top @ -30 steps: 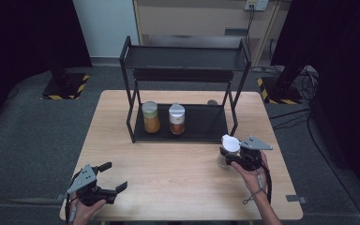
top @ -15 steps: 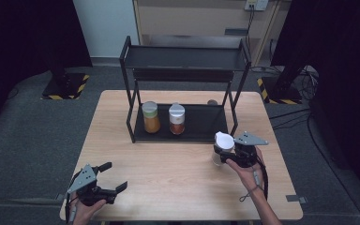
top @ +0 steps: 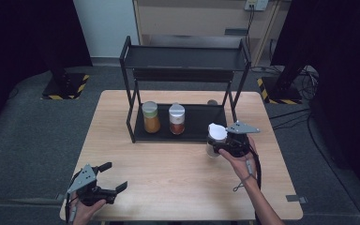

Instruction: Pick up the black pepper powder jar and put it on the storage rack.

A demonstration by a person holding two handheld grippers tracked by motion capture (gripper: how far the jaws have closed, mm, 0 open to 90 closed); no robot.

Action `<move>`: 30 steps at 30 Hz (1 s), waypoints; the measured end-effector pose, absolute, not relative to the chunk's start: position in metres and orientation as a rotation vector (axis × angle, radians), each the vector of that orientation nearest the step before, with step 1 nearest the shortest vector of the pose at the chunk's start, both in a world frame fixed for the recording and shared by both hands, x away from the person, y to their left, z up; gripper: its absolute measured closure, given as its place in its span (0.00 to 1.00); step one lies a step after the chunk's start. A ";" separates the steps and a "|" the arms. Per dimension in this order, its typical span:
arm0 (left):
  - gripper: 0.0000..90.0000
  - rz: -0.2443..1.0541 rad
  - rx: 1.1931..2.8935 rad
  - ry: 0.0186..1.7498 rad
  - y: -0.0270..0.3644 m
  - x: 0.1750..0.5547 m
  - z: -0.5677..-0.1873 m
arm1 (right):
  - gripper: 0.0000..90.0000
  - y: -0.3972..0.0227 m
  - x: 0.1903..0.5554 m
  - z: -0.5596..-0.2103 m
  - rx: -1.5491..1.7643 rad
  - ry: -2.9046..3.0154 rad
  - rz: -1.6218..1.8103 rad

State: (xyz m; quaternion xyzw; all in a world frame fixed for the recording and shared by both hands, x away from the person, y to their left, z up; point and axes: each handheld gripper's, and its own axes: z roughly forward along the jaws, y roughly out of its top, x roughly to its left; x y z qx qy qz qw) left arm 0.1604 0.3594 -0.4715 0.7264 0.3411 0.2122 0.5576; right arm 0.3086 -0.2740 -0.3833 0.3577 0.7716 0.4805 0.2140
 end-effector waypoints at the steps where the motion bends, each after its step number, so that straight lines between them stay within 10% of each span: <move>1: 0.01 0.500 1.714 0.805 0.359 0.160 -0.471 | 0.35 -0.273 0.310 -0.382 0.995 2.139 1.335; 30: 0.01 0.494 1.711 0.802 0.360 0.161 -0.472 | 0.35 -0.229 0.366 -0.371 1.039 2.076 1.294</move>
